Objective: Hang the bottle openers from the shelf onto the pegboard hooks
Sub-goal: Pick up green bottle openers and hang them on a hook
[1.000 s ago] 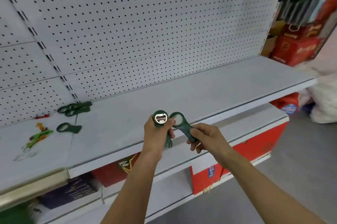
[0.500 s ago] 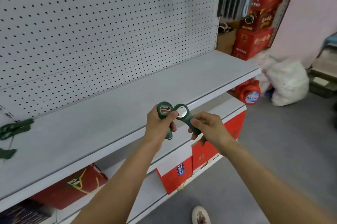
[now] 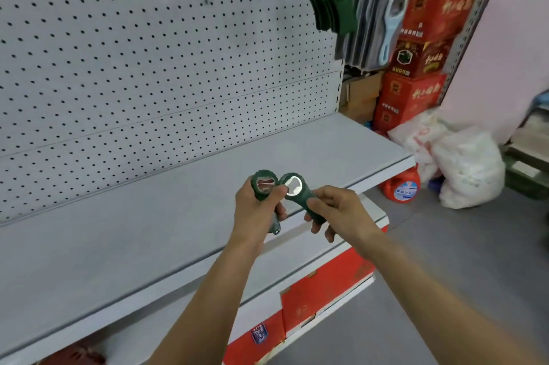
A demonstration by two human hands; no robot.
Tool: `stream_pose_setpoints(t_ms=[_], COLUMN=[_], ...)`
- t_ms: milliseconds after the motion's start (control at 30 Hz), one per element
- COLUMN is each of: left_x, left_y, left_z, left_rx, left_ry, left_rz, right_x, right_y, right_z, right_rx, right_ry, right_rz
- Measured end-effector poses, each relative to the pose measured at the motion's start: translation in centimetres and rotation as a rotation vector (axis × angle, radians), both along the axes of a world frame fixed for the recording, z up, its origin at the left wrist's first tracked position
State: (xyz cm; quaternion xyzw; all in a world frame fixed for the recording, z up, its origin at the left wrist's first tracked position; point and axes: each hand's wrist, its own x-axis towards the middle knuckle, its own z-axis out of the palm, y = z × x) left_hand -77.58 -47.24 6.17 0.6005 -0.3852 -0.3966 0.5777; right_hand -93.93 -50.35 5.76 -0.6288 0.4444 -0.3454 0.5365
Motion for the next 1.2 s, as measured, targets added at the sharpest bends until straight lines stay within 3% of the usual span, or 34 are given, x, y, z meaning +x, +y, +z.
stream_pose_setpoints(t_ms=[533, 833, 1033, 1200], left_x=[-6.3, -11.9, -13.9, -14.2], left_y=[-10.2, -13.7, -15.3, -15.8], left_z=[5.8, 10.1, 11.4, 11.9], left_rx=[-0.067, -0.203, -0.217, -0.183], left_ry=[0.076, 0.17, 0.156, 0.027], left_rz=[0.13, 0.232, 0.354, 0.452], right_x=[-5.4, -8.4, -8.6, -7.7], right_y=[-13.8, -19.6, -22.3, -24.1], right_z=[4.7, 12.8, 17.9, 20.0], right_rx=[-0.152, -0.367, -0.422, -0.418], right_ry=[-0.199, -0.342, -0.427, -0.436], right_rz=[0.006, 0.078, 0.098, 0.12])
